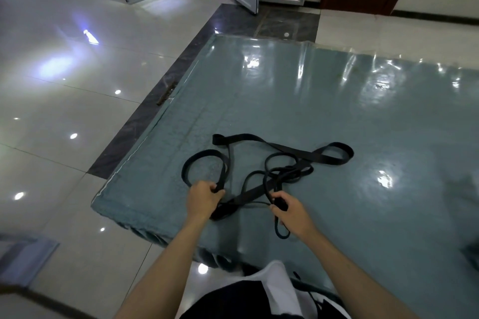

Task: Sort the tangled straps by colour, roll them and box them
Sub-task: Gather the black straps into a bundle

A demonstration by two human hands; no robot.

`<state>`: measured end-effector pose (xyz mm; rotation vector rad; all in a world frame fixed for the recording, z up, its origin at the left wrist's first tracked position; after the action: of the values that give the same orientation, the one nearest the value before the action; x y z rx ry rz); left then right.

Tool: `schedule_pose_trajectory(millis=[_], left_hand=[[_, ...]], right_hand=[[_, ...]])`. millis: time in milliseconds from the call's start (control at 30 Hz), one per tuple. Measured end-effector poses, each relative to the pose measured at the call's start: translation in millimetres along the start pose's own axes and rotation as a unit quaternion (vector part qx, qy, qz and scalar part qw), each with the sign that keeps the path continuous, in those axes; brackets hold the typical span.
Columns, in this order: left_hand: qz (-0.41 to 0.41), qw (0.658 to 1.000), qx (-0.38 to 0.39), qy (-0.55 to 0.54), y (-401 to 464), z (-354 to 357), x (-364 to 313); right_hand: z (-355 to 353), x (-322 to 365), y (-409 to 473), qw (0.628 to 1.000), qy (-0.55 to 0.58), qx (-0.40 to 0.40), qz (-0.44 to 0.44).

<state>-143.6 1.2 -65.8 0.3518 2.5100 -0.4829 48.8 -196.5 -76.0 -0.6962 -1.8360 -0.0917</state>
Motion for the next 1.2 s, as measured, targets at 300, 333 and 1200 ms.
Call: schedule_pose_trajectory(millis=[300,333,1200], left_hand=[[-0.023,0.9,0.091,-0.426,-11,-23,-58],[-0.025,0.887,0.098,-0.451,-12,-28,-63],[0.017,0.983,0.097,0.156,-17,-18,-13]], right_hand=[[6,5,-9,0.999,-0.023,-0.011,-0.028],[8,6,-9,0.999,-0.026,-0.015,-0.029],[-97,110,48,0.911,0.095,-0.346,-0.205]])
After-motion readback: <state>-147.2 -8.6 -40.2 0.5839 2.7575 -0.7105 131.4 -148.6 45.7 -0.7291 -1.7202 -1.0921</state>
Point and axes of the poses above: each hand's wrist, its own y-axis towards the middle knuckle, its own z-axis out of the palm, x = y × z, the point moved 1 cm from there along y, towards the middle knuckle, and after that the axes turned 4 degrees about -z, right-handed, at the moved point
